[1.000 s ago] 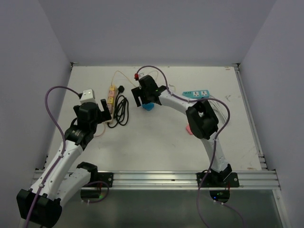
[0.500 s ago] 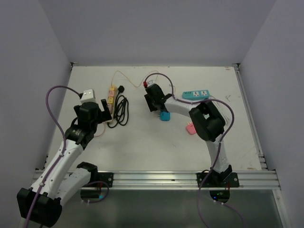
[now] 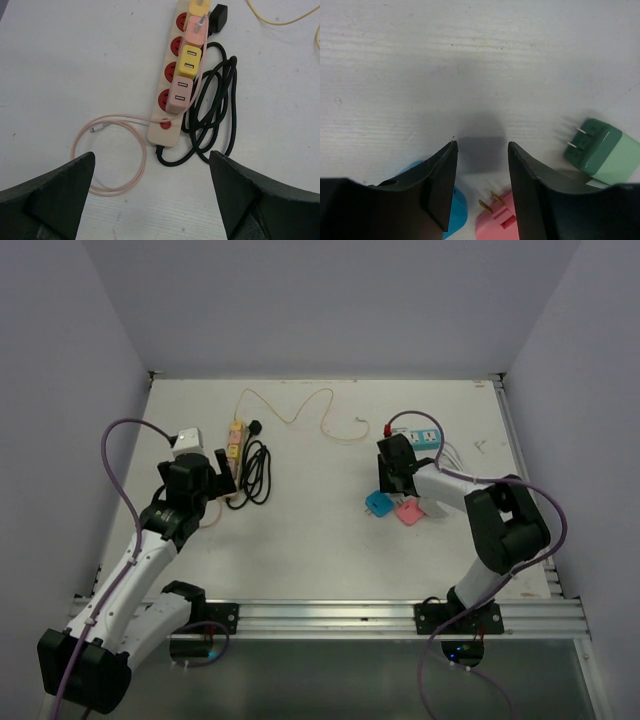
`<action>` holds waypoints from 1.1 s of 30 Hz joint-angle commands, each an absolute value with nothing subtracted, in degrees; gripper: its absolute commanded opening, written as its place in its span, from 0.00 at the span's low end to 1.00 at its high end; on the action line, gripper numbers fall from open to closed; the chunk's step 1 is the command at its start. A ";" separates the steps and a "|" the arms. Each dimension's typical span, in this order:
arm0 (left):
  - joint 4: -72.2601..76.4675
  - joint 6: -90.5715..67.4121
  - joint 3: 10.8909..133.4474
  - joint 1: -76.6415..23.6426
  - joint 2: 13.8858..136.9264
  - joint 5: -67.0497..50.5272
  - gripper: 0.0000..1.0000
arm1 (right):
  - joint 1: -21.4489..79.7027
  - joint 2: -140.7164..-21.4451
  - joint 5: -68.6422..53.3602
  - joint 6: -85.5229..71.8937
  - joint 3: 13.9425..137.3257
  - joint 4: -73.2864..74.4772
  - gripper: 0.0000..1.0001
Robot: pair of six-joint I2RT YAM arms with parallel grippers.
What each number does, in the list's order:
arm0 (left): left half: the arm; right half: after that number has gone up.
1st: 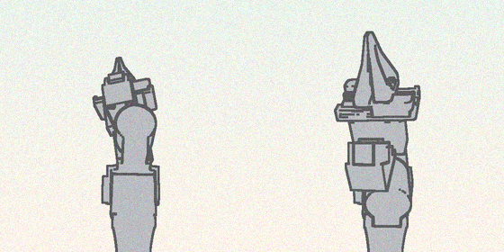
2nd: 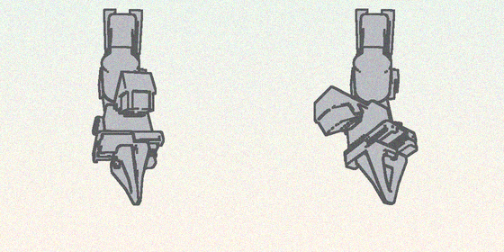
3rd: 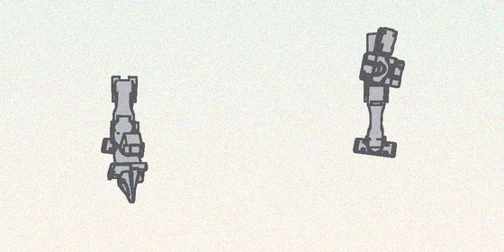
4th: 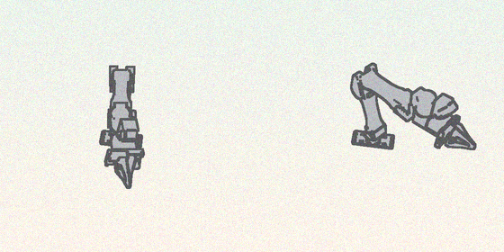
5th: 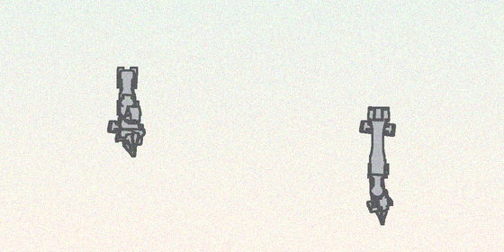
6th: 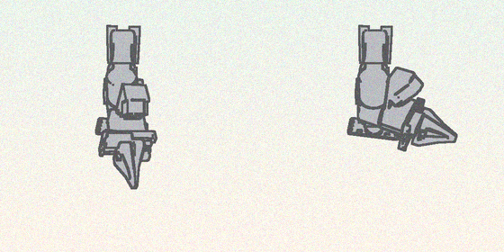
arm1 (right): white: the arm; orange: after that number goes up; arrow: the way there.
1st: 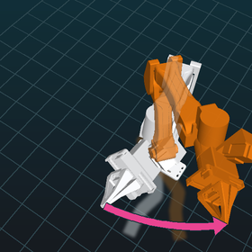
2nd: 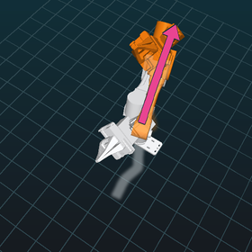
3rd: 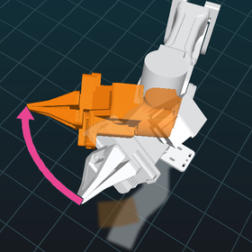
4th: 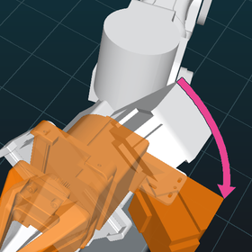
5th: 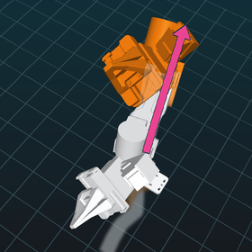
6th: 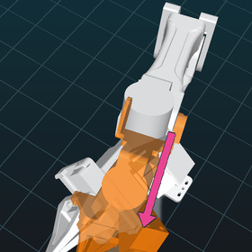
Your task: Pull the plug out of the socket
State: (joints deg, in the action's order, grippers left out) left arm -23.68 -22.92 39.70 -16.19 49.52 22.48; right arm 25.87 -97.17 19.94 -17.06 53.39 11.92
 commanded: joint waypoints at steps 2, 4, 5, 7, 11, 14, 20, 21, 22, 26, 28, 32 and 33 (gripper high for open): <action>-22.50 -22.06 39.64 -15.82 50.62 21.36 1.00 | 27.07 -89.31 18.56 -19.60 55.37 13.71 0.50; -22.50 -22.06 39.55 -15.82 50.89 21.36 0.99 | 27.42 -86.15 14.88 -20.12 55.98 13.62 0.52; -22.50 -22.15 39.64 -15.82 50.98 21.44 1.00 | 27.77 -83.26 13.03 -20.82 56.07 13.19 0.52; -22.50 -22.06 39.64 -15.82 50.98 21.45 1.00 | 29.44 -81.22 7.94 -21.97 56.07 12.57 0.54; -22.50 -22.15 39.55 -15.82 51.33 21.45 1.00 | 32.78 -79.80 0.20 -27.58 54.58 12.13 0.56; -22.59 -22.15 39.55 -15.82 51.77 21.53 0.99 | 34.19 -80.77 -4.82 -31.62 50.99 8.89 0.58; -22.50 -22.15 39.46 -15.82 52.38 21.62 0.99 | 34.45 -83.93 -5.63 -32.61 46.58 5.53 0.59; -22.59 -22.06 39.46 -15.82 52.56 21.53 0.99 | 34.45 -84.63 -5.54 -32.26 46.93 6.15 0.60; -22.41 -22.06 39.38 -15.82 52.82 21.45 1.00 | 34.45 -86.03 -5.10 -31.91 47.02 6.94 0.60; -21.80 -21.89 39.38 -15.82 54.31 18.91 1.00 | 33.84 -88.23 -2.20 -30.85 47.11 7.91 0.60; -21.36 -21.97 39.55 -15.82 56.15 17.23 0.99 | 32.44 -88.85 -1.58 -30.85 46.76 8.35 0.60; -20.83 -22.06 41.39 -15.82 60.11 16.17 1.00 | 29.98 -88.60 2.09 -29.89 45.79 9.49 0.60; -20.57 -21.97 42.44 -15.82 61.86 16.17 1.00 | 28.49 -88.07 2.89 -29.71 45.36 10.19 0.61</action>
State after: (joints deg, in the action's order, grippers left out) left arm -23.16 -22.92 39.64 -16.19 59.37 17.76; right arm 30.76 -88.95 -1.54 -30.65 46.24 8.91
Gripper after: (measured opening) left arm 0.994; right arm 0.602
